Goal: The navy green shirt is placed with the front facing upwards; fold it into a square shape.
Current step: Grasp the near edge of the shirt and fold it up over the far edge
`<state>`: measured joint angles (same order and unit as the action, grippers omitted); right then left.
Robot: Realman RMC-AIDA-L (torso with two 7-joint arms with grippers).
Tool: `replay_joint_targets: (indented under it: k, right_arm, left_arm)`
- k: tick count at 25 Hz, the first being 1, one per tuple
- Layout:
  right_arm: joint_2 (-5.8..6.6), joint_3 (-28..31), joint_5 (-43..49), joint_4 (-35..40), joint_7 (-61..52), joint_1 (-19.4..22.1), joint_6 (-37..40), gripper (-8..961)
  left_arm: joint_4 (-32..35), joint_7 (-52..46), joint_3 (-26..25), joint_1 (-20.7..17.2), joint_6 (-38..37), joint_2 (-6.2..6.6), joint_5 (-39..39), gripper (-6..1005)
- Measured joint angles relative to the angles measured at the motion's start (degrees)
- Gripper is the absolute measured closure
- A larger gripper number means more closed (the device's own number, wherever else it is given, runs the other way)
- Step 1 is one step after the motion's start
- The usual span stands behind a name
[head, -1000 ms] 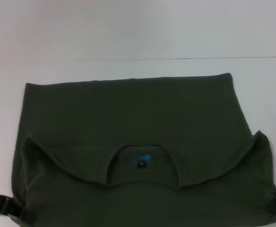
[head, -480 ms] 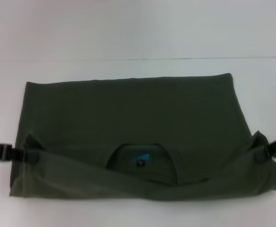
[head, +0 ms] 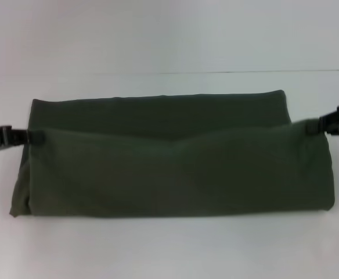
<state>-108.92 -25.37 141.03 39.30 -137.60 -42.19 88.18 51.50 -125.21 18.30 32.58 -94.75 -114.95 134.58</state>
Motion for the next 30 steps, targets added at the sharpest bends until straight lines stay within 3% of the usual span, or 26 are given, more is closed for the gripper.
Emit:
replay_joint_targets:
  k: [5,10,17,23,30]
  right_arm:
    - [-0.36,-0.48,-2.57,-2.13,1.46,-0.29,-8.79,888]
    - [-2.14,-0.57,-6.91,-4.49,4.28,-0.62,-17.54,888]
    - [-5.96,-2.07,-11.08,-5.19,8.01,-0.85,-29.14,887]
    - [-8.29,-2.17,-16.42,-6.89,13.61,-1.09,-36.4,886]
    - [-10.07,-2.23,-24.02,-12.9,23.15,-2.0,-44.42,888]
  left_arm:
    - [-3.17,0.99,0.07,0.31,7.21,-0.39,-4.4,968]
    - [-7.32,4.19,0.44,0.61,13.84,-1.54,-10.29,968]
    - [-8.61,9.14,0.61,2.36,24.94,-5.69,-12.12,968]
    - [-9.19,13.35,1.05,3.61,34.21,-8.73,-14.53,968]
    - [-15.92,19.91,2.76,5.34,42.89,-9.13,-21.24,967]
